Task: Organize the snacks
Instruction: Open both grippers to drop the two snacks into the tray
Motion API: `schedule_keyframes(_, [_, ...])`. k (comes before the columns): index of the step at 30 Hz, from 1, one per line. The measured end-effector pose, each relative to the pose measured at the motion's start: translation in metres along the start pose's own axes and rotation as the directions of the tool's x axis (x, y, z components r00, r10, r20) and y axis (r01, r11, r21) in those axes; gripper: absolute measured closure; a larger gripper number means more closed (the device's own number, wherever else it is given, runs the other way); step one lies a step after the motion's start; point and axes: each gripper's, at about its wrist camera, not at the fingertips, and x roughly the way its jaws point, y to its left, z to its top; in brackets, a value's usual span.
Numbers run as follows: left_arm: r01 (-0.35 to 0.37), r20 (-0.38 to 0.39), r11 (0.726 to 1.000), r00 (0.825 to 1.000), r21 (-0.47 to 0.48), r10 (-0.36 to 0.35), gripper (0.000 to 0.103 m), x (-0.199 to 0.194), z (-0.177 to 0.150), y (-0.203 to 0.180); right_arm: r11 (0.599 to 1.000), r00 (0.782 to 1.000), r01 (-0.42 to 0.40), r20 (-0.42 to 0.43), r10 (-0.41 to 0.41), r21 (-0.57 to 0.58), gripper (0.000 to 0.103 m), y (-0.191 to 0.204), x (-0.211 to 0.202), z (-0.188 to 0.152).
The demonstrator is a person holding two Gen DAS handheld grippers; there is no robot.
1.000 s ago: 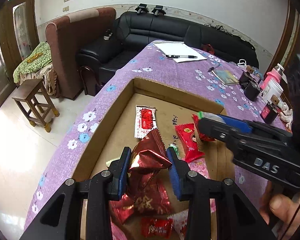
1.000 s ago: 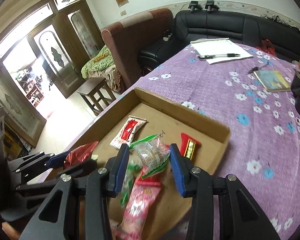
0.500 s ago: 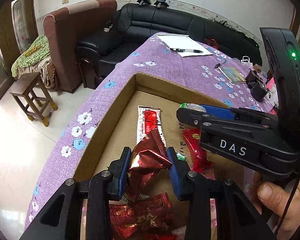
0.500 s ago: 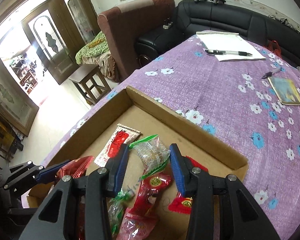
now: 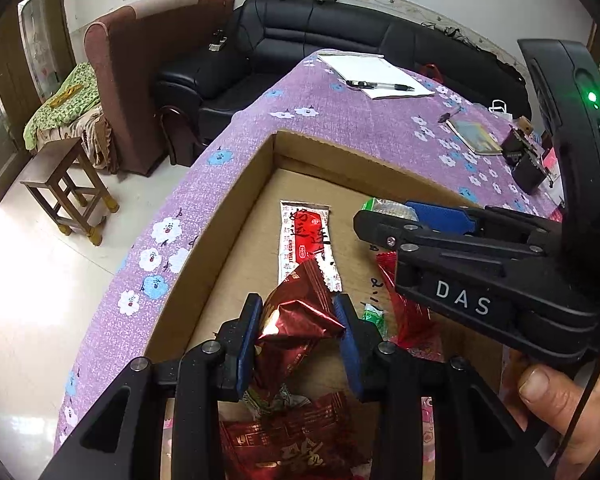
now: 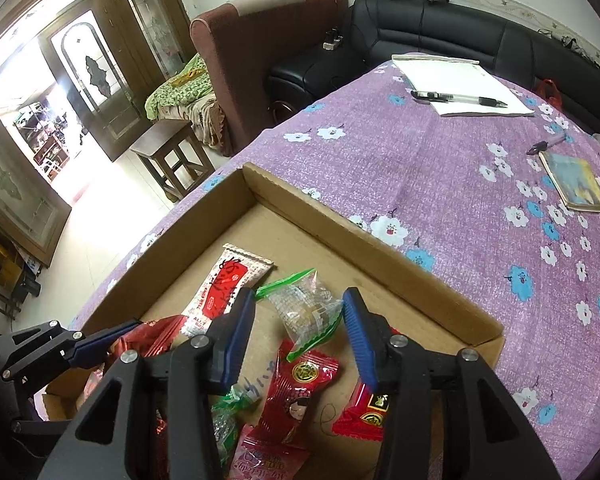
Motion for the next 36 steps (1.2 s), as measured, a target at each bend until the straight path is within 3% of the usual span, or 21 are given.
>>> schedule_keyframes(7, [-0.006,-0.011,1.000,1.000,0.003,0.006,0.063,0.002,0.000,-0.002,1.000,1.000,0.006,0.001,-0.006,-0.001,0.053,-0.001,0.000,0.000])
schedule_keyframes(10, [-0.004,-0.015,1.000,1.000,0.004,0.004,0.056,0.003,0.000,-0.004,1.000,1.000,0.002,0.006,-0.002,0.005,0.049,-0.003,-0.002,0.000])
schedule_keyframes(26, [-0.010,-0.018,1.000,1.000,0.015,0.011,0.054,0.003,0.001,-0.006,0.998,0.998,-0.024,0.061,0.020,0.060,0.047,-0.018,-0.030,-0.010])
schedule_keyframes(28, [-0.014,-0.018,1.000,1.000,0.018,0.014,0.049,0.003,0.001,-0.007,0.996,0.996,-0.040,0.081,0.034,0.079,0.046,-0.023,-0.039,-0.014])
schedule_keyframes(30, [-0.016,-0.008,1.000,1.000,0.020,0.016,0.036,0.001,0.000,-0.007,0.994,0.994,-0.053,0.098,0.044,0.095,0.045,-0.028,-0.049,-0.018])
schedule_keyframes(36, [-0.026,0.007,0.999,1.000,0.033,0.026,0.034,-0.003,-0.002,-0.013,0.991,0.986,-0.072,0.157,0.053,0.116,0.040,-0.035,-0.083,-0.035])
